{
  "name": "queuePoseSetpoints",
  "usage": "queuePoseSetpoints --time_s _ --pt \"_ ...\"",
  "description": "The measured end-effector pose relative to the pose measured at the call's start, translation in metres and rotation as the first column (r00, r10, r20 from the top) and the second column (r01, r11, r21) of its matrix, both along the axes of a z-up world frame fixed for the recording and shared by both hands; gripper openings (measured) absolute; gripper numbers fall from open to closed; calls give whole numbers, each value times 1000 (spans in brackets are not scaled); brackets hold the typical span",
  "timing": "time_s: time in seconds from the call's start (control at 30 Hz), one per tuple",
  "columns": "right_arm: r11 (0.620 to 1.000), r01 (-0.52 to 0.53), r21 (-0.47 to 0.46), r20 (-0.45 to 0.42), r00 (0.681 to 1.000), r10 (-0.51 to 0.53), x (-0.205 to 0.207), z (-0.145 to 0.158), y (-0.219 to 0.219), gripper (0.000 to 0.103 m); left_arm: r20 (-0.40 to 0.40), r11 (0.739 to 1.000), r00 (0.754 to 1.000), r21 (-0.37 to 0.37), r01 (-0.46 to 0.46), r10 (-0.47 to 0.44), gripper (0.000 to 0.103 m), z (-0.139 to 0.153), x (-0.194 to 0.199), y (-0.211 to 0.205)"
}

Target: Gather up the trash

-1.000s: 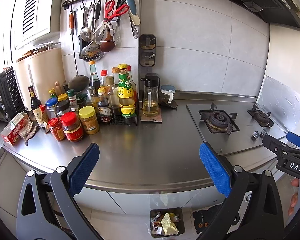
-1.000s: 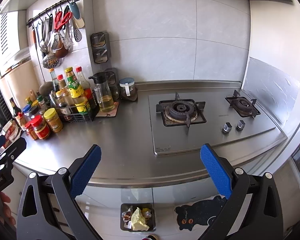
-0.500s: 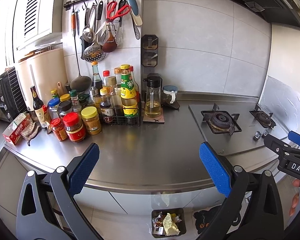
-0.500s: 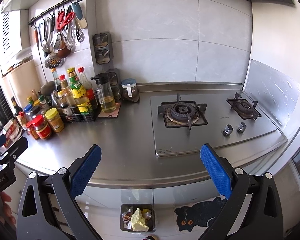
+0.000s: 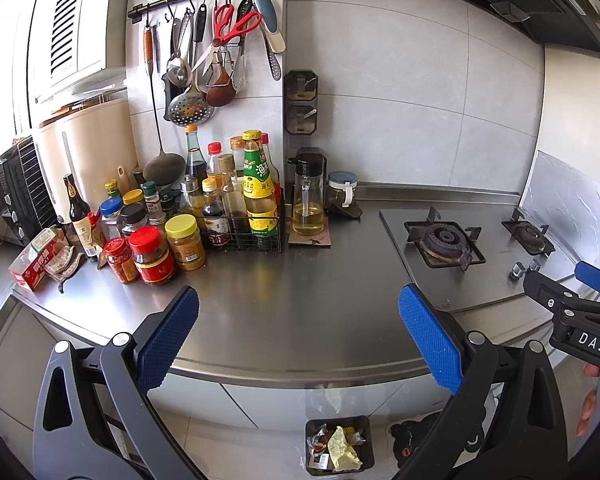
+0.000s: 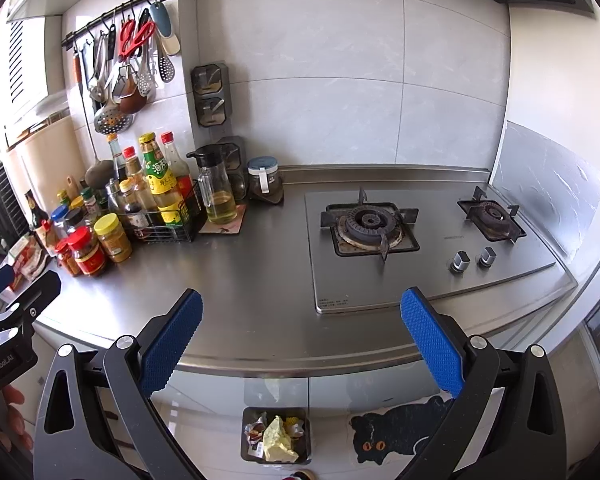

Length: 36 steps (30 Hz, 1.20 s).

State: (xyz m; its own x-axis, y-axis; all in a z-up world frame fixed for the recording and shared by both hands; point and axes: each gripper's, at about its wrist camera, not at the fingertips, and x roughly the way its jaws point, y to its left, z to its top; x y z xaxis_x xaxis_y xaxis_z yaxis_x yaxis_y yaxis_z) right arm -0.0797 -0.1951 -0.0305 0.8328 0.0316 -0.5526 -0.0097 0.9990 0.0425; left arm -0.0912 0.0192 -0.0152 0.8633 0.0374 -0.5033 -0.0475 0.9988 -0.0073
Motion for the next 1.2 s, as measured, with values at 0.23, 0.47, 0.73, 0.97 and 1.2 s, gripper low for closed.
queuePoseSetpoints --time_s 0.23,0.47,0.73,0.97,1.2 --pt "1000 1 -2 0 1000 -1 0 0 1 100 1 1000 1000 2 -9 9 95 0 1 2" --pt "1000 0 -8 1 1000 0 3 1 1 100 5 1000 1000 2 -11 11 95 1 0 3" --pt "1000 -1 -16 -1 1000 1 2 1 1 100 -2 1000 1000 -2 -14 14 95 1 1 2" --pt "1000 -4 -14 -4 1000 4 2 0 -2 100 0 1000 1000 3 -14 14 95 2 1 0" --pt "1000 -1 -8 -7 1000 1 2 -1 -5 100 -2 1000 1000 4 -17 17 95 2 1 -3"
